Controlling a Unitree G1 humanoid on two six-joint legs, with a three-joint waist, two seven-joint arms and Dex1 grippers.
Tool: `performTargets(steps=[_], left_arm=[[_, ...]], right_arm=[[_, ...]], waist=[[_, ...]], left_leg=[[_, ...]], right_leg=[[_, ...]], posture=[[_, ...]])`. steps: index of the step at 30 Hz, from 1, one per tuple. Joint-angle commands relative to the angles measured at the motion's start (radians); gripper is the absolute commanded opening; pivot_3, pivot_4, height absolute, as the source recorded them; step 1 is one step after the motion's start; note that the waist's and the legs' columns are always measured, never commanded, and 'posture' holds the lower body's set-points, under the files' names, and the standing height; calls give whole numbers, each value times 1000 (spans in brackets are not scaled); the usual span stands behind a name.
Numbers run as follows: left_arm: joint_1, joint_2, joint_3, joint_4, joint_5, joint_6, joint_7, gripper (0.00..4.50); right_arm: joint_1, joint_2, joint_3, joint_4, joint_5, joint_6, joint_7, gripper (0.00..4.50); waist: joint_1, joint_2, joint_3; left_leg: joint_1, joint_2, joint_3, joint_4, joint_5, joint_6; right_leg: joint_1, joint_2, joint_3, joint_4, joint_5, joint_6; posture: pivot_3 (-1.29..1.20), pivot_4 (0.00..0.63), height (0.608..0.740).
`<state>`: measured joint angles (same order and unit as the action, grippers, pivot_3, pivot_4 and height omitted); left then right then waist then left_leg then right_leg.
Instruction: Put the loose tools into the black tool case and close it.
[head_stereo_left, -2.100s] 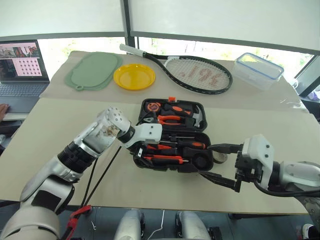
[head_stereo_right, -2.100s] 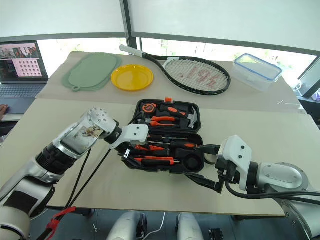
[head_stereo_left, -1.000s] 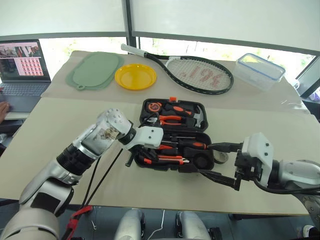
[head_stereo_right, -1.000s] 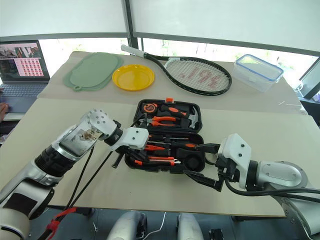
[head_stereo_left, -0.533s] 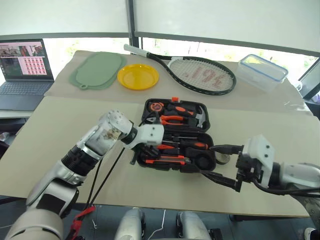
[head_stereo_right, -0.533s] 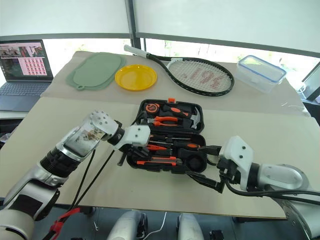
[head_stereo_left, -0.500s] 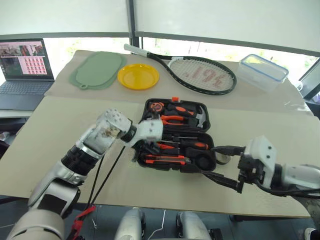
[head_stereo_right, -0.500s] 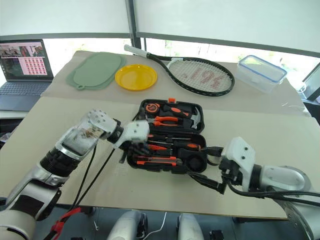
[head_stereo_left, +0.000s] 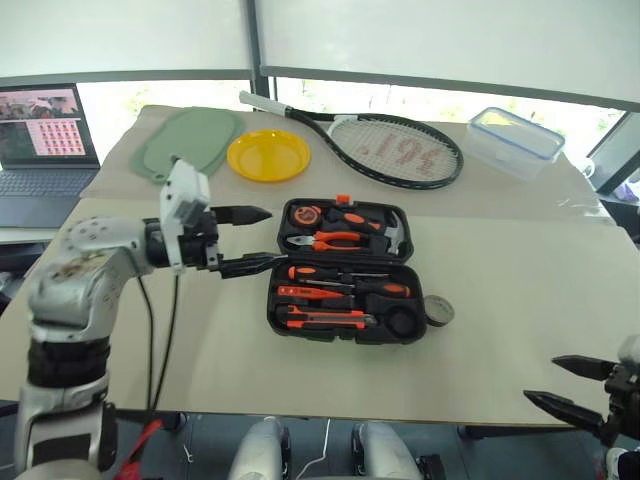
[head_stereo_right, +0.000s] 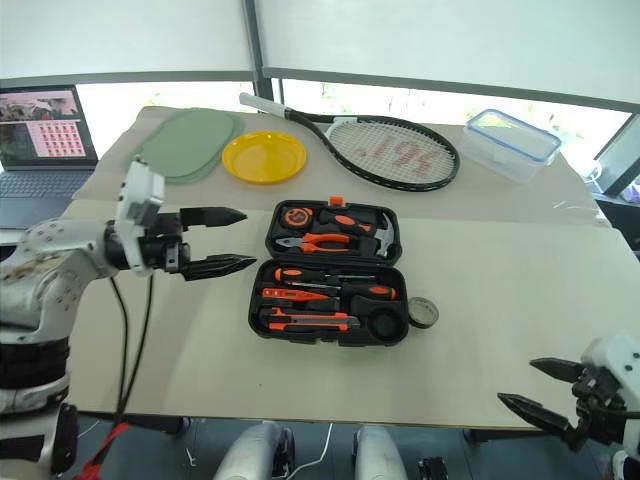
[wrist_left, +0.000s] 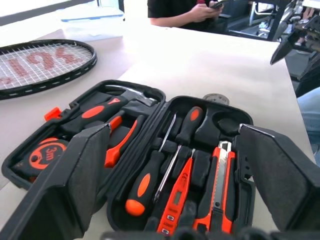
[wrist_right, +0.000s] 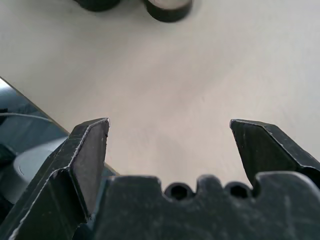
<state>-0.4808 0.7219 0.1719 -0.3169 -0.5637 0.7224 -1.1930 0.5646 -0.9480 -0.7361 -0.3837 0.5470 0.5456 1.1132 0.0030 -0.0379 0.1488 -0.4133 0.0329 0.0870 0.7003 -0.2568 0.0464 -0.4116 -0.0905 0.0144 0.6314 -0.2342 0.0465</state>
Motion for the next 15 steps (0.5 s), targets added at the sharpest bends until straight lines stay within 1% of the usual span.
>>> performTargets(steps=[1,2,3,4,6,8,10,13,15], left_arm=[[35,52,0,-121,-100,24,-38,4447],[41,59,-7,-134,-117,30,-43,4447],[40,65,-19,-141,-131,37,-47,4447],[37,69,-28,-145,-141,43,-46,4447],[38,91,-74,-152,-126,10,-78,4447],[40,108,-110,-154,-108,-21,-106,4447],[38,113,-145,-145,-84,-62,-123,4447],[29,120,-175,-130,-72,-87,-132,4447],[24,125,-192,-125,-62,-100,-137,4500]], right_arm=[[-140,-68,107,5,-10,-39,21,4500],[-178,-81,156,11,-24,-54,27,4500],[-240,-93,234,23,-54,-82,29,4500],[-284,-100,287,35,-74,-101,32,4500],[-449,-81,440,81,-125,-105,5,4500],[-560,-59,539,118,-160,-106,-4,4500],[-645,-37,626,159,-208,-124,-7,4500],[-715,-23,697,207,-248,-138,-5,4500],[-744,-24,730,235,-267,-142,9,3970]], waist=[[-2,0,0],[-1,0,0],[0,0,0],[1,0,0],[3,0,0],[2,1,1],[6,1,1],[12,1,1],[12,2,1]], left_leg=[[3,0,0,-1,0,0],[6,0,0,-2,0,0],[9,0,0,-4,0,-1],[9,0,0,-5,0,-1],[9,0,0,-5,0,-1],[9,-1,1,-5,1,-1],[8,-1,1,-5,1,-1],[7,-2,1,-5,1,-1],[6,-2,1,-5,0,-1]], right_leg=[[2,0,0,0,0,-1],[4,0,0,-1,-1,-1],[6,0,0,-2,-1,-2],[7,0,0,-2,-1,-2],[7,0,-1,-2,-2,-2],[7,0,0,-2,-1,-2],[6,0,0,-2,-2,-2],[5,0,-2,-2,-2,-2],[5,0,-2,-3,-2,-2]], posture=[[0,150,738],[0,150,738],[0,150,738],[0,150,738],[0,150,738],[0,150,738],[0,150,738],[0,150,738],[0,150,738]])
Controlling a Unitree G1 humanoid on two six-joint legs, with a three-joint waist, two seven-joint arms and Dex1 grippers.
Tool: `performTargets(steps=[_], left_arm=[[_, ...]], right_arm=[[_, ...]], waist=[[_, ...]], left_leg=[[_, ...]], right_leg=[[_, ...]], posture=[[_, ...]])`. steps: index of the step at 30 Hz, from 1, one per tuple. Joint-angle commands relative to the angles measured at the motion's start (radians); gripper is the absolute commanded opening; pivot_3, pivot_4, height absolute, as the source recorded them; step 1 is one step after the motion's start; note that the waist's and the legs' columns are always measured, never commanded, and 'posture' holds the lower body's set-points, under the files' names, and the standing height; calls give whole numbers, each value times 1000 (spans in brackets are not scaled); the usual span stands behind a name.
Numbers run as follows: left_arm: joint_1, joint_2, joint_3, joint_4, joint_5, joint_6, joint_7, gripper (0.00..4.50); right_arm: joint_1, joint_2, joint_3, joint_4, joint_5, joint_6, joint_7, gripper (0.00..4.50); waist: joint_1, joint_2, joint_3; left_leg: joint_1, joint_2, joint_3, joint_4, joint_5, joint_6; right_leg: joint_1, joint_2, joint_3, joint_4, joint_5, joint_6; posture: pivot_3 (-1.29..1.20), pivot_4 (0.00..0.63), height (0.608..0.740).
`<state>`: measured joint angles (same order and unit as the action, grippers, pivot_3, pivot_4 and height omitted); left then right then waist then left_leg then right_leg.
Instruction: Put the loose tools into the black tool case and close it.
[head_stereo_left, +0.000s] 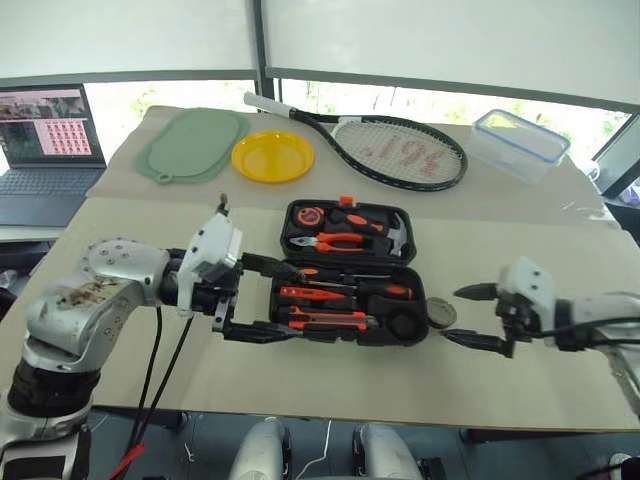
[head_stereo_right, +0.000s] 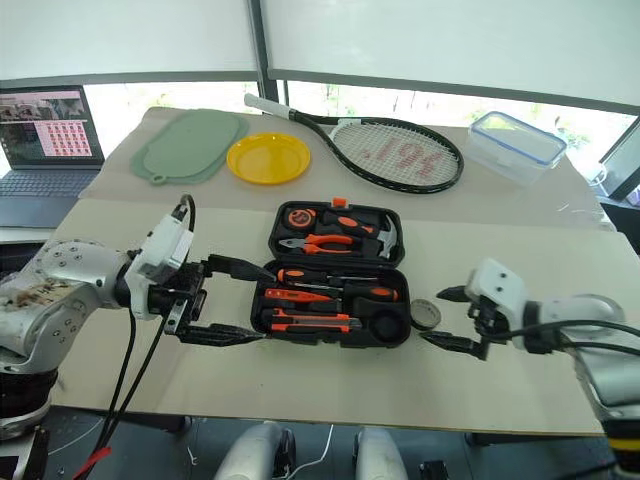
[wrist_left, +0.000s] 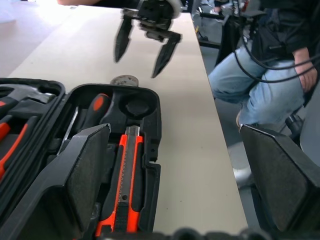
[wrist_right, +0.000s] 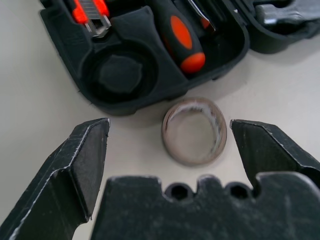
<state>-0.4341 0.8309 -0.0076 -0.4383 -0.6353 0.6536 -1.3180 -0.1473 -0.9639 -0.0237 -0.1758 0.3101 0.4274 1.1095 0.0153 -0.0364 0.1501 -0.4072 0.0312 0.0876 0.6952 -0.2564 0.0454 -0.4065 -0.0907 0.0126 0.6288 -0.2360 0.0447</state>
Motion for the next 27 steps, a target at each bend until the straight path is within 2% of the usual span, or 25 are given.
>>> performTargets(steps=[1,7,8,9,12,17,22,27], left_arm=[[-26,15,-17,-1,14,-40,-11,4500],[-53,5,-31,31,21,-61,4,4500],[-54,4,-34,34,23,-65,4,4500],[-56,2,-39,36,26,-69,6,4500],[-64,-5,-51,42,35,-79,6,4500],[-80,-12,-72,53,53,-98,2,4500],[-92,-10,-96,53,54,-102,-14,4500],[-97,-14,-108,58,64,-113,-16,4500]], right_arm=[[-40,-11,30,36,-36,-23,19,3824],[-46,-5,75,42,-54,-33,55,1673],[-48,1,79,43,-59,-35,53,1477],[-52,8,87,49,-66,-38,46,1013],[-62,29,98,68,-85,-42,25,69],[-54,24,66,52,-76,-30,29,69],[-62,-35,-67,-33,46,91,57,69],[-76,-47,-104,-99,94,139,41,69]], waist=[[-1,0,0],[-4,0,0],[-4,0,0],[-4,0,0],[-4,0,0],[-4,0,0],[-3,2,1],[-5,2,1]], left_leg=[[0,0,0,0,0,0],[1,1,0,0,0,0],[1,1,0,0,0,0],[1,1,0,0,0,0],[1,1,0,0,0,0],[1,1,0,0,0,0],[0,1,0,0,0,0],[1,1,0,0,0,0]], right_leg=[[0,0,0,0,0,0],[0,0,0,0,0,0],[0,0,0,0,0,0],[0,0,0,0,0,0],[0,1,0,0,0,0],[0,1,0,0,0,0],[0,0,0,0,0,0],[0,1,0,0,0,0]], posture=[[0,150,738],[0,150,738],[0,150,738],[0,150,738],[0,150,738],[0,150,738],[0,150,738],[0,150,738]])
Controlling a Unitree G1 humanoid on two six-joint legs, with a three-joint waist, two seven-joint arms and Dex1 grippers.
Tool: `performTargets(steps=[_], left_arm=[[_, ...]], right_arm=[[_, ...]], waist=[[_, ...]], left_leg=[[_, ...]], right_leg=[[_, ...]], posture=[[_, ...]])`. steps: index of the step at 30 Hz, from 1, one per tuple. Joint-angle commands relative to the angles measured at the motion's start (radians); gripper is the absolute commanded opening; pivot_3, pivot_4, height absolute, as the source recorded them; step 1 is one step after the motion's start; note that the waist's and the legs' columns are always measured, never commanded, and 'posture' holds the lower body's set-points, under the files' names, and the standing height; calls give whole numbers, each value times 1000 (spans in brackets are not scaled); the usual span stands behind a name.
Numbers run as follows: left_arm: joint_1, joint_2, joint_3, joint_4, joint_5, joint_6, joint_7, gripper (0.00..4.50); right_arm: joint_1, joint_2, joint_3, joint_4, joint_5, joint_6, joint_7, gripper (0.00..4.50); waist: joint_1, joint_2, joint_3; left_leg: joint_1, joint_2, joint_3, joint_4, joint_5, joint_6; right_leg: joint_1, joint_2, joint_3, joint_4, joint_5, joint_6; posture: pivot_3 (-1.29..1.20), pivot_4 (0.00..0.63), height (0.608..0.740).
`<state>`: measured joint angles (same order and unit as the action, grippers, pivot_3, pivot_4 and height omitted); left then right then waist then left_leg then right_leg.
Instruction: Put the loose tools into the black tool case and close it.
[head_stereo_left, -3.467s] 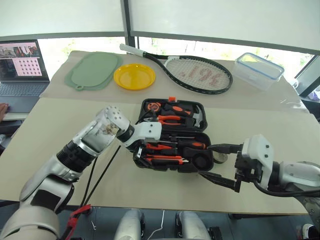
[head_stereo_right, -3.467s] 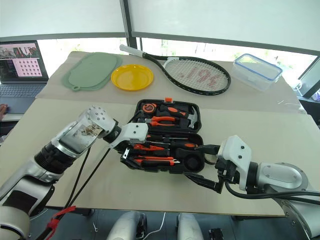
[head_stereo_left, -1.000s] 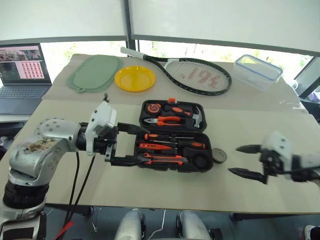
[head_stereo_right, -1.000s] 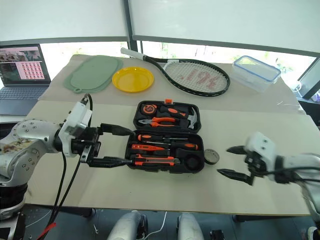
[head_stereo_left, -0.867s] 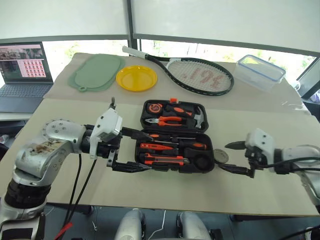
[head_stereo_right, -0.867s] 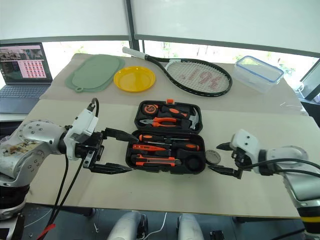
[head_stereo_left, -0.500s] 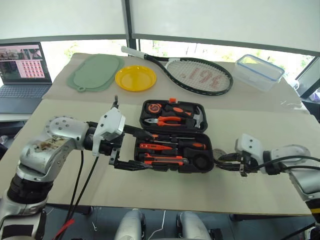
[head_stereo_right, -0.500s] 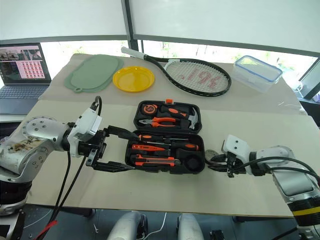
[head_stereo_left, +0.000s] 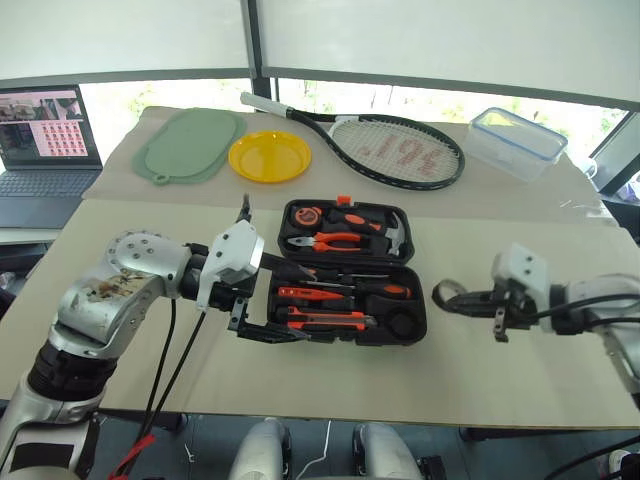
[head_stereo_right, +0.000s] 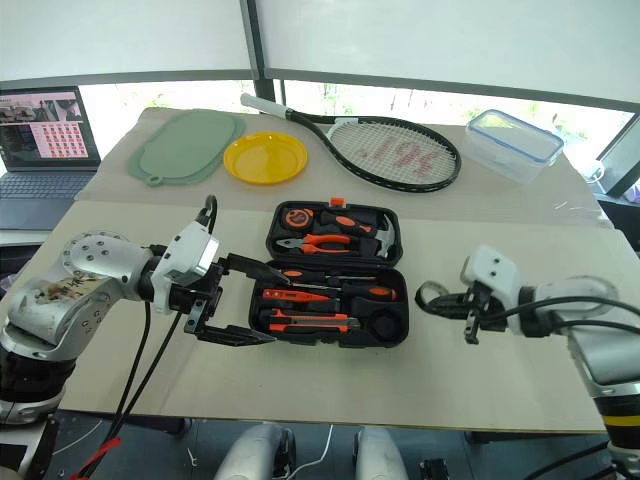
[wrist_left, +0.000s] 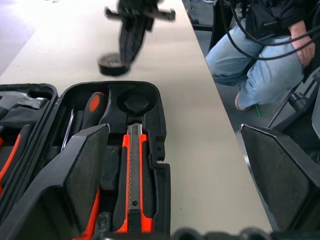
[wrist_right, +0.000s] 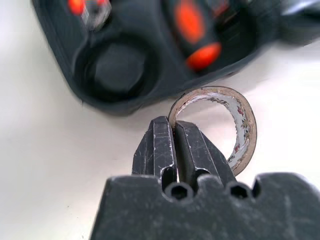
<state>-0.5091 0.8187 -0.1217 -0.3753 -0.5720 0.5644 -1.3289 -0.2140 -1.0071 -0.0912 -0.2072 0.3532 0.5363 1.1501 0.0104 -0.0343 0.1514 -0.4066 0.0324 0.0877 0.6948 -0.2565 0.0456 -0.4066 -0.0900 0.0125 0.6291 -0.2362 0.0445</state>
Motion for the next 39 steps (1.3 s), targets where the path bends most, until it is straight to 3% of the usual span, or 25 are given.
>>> performTargets(steps=[1,8,18,28,33,36,39], left_arm=[[-24,-4,4,-3,2,-25,-5,4500],[-40,-21,-13,18,21,-49,-11,4500],[-48,-31,-19,28,33,-59,-7,4500],[-42,-32,-18,18,36,-56,-2,4500],[-37,-26,-15,18,40,-59,-4,4500],[-30,-24,-9,19,41,-58,1,4500],[-20,-22,2,27,45,-47,28,4500]], right_arm=[[-5,0,-43,-104,82,46,8,69],[35,13,37,-279,125,89,-19,69],[33,58,179,-247,9,24,-73,69],[33,43,221,-215,-45,-10,-50,69],[27,34,179,-278,18,27,-38,1685],[-20,21,55,-343,172,143,-36,2727],[-43,-4,-12,-322,213,175,-38,3683]], waist=[[1,0,0],[2,0,0],[1,0,0],[2,0,0],[2,0,0],[2,0,0],[2,0,0]], left_leg=[[0,0,0,0,0,0],[0,0,0,0,0,0],[-1,0,0,0,0,0],[-1,0,0,0,0,0],[-1,0,0,0,0,0],[-1,0,0,0,0,0],[-1,0,0,0,0,0]], right_leg=[[0,0,0,0,0,0],[0,-1,0,0,0,0],[-1,0,0,0,0,0],[-1,-1,0,0,0,0],[-1,-1,0,0,0,0],[-1,-1,0,0,0,0],[-1,-1,0,0,0,0]], posture=[[0,150,738],[0,150,738],[0,150,738],[0,150,738],[0,150,738],[0,150,738],[0,150,738]])
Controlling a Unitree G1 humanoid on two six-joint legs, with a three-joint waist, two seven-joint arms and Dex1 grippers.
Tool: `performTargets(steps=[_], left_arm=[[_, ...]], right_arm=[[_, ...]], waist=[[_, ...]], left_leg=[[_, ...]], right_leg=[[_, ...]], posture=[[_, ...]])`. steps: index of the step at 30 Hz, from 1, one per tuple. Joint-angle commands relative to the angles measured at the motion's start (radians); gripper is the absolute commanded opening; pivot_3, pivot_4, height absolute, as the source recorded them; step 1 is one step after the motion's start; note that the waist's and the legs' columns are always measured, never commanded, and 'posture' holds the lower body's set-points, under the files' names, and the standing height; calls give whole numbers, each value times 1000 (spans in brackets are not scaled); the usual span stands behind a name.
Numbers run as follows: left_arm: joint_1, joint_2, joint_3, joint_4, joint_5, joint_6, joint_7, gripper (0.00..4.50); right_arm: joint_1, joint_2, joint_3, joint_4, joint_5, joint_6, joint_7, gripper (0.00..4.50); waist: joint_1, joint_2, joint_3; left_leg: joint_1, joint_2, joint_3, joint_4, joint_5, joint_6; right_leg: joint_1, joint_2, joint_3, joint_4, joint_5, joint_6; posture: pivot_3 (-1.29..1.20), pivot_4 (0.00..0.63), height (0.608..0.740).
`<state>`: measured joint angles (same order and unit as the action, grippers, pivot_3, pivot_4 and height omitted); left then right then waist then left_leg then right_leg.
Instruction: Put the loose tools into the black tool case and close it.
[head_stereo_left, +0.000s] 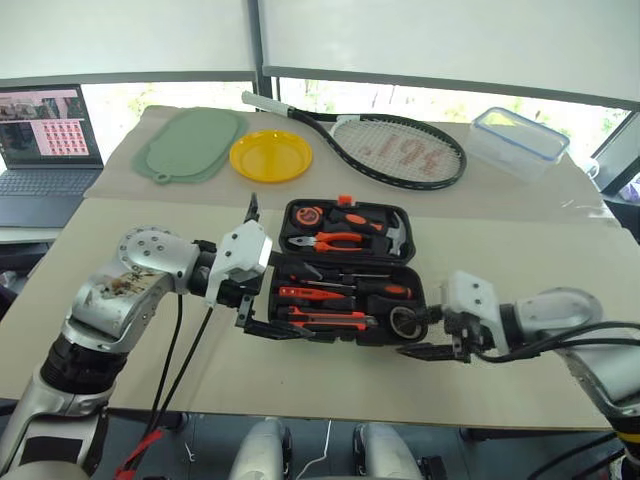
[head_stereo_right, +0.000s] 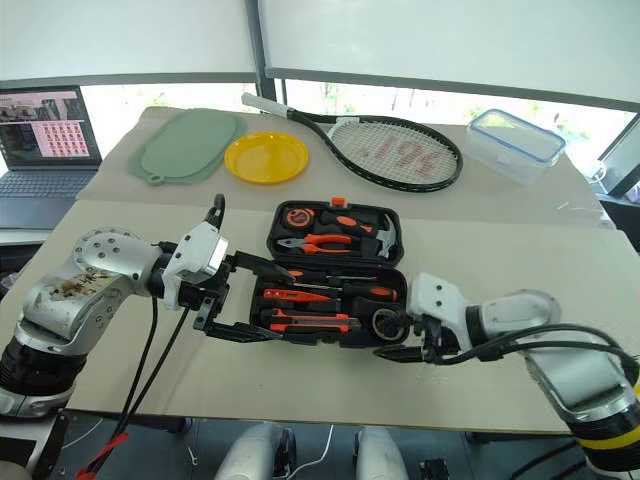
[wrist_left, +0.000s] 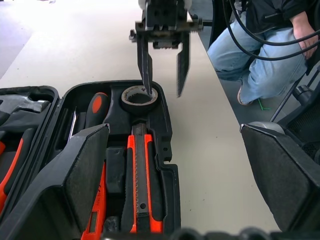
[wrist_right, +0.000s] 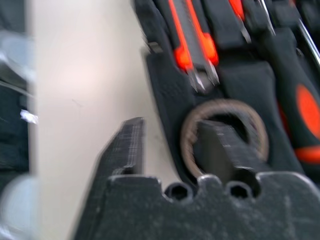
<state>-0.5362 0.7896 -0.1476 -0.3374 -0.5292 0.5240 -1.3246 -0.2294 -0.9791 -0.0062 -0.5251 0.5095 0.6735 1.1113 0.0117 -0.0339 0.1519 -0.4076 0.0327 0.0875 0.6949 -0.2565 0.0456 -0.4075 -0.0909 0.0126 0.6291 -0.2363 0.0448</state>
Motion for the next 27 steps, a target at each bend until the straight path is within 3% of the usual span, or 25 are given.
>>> performTargets(steps=[1,7,14,15,17,25,27], left_arm=[[12,8,32,-7,6,-4,34,4500],[49,22,71,-2,7,2,83,4500],[27,20,58,-53,-38,45,75,4500],[25,20,49,-55,-31,38,70,4500],[19,19,37,-52,-21,28,62,4500],[4,18,28,-42,-22,29,54,4500],[0,17,26,-40,-20,29,53,4500]], right_arm=[[-35,-37,-110,19,56,42,-6,4011],[-42,-57,-129,159,9,2,-15,4011],[-59,39,-42,105,39,32,-56,4011],[-59,59,-28,102,39,36,-68,3500],[-46,89,7,98,24,25,-78,3004],[-37,158,101,164,-78,-33,-130,243],[-38,166,118,186,-104,-46,-136,63]], waist=[[0,0,0],[1,0,0],[-2,0,0],[-2,0,0],[-1,0,0],[0,0,0],[-1,0,0]], left_leg=[[0,0,0,0,0,0],[0,0,0,0,0,0],[0,0,0,-1,0,0],[0,0,0,-1,0,0],[0,0,0,-1,0,0],[-1,-1,0,0,0,0],[-2,0,0,0,0,0]], right_leg=[[0,0,0,0,0,0],[0,-1,0,-1,0,0],[-1,0,0,0,0,0],[-1,0,0,0,0,0],[-1,0,0,0,0,0],[-1,0,0,0,0,0],[-1,0,0,0,0,0]], posture=[[0,150,738],[0,150,738],[0,150,738],[0,150,738],[0,150,738],[0,150,738],[0,150,738]])
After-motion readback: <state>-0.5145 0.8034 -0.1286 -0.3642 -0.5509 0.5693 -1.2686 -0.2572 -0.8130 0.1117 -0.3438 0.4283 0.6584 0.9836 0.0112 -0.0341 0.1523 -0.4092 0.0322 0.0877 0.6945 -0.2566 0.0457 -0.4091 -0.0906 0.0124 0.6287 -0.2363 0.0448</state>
